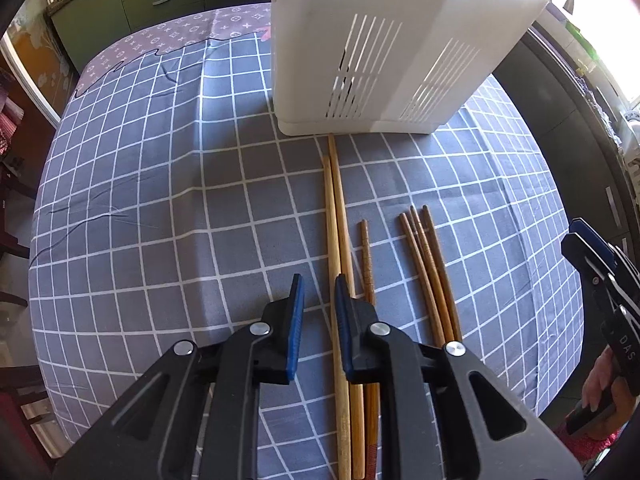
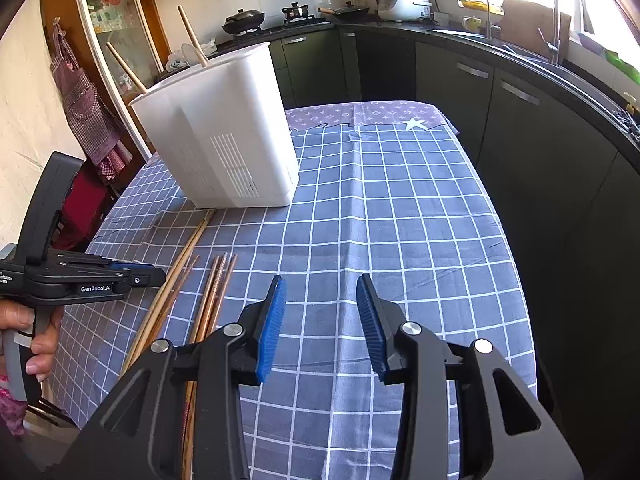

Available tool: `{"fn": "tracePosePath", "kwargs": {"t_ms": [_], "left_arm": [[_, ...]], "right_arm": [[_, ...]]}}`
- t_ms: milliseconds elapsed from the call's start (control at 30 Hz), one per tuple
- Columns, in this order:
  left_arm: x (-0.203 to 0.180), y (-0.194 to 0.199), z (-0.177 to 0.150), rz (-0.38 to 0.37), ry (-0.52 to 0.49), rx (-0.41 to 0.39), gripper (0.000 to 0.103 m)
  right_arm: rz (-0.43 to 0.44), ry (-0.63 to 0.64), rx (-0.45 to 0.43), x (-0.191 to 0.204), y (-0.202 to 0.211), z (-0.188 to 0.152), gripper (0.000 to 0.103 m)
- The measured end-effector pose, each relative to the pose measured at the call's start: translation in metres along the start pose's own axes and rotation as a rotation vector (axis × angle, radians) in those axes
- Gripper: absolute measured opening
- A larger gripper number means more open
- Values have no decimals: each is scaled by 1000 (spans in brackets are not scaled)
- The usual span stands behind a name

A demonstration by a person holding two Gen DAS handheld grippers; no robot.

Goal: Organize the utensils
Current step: 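Lower the left gripper onto a loose wooden chopstick and close it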

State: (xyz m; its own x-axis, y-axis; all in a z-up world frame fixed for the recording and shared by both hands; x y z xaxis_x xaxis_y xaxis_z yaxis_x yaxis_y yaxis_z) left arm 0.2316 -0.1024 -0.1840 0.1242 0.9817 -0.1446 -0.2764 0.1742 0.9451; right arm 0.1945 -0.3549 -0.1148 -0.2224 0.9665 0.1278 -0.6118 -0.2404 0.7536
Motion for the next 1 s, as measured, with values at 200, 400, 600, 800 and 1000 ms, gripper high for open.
{"fn": "tracePosePath", "kwargs": {"t_ms": [200,400,600,800,1000], "left_arm": [[-16,-9,5,16,-35,23,15],[-23,-18,10,68,-43,29,15],[-31,-22,15,92,-58,20,15],[-25,-19,15,74,-42,17,7],[-7,-5,19,39,6,-32,6]], "right_arm": [[19,-10,11,1,-3,-1,38],[22,-17,14,-1,-1,-2,40],[25,-19,9,1,-1,-1,43],[30,-19,13,2,-2,-2,43],[36,-28,12,1,-1,-1,43]]}}
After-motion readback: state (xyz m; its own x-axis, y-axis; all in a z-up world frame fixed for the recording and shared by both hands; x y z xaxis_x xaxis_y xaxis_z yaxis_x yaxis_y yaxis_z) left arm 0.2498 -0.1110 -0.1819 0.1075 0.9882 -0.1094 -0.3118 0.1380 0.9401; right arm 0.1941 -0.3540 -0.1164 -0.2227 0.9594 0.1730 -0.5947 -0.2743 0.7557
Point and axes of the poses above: each gripper's, at about its wrist camera, not at the fingertips, and y roughly against the way its jaws point, x to its left, z to its top, the point moved 2 cm from there along -y, roughly the way its jaws point, and after that the axes turned 3 degrees about y, right-handed, at the moved point
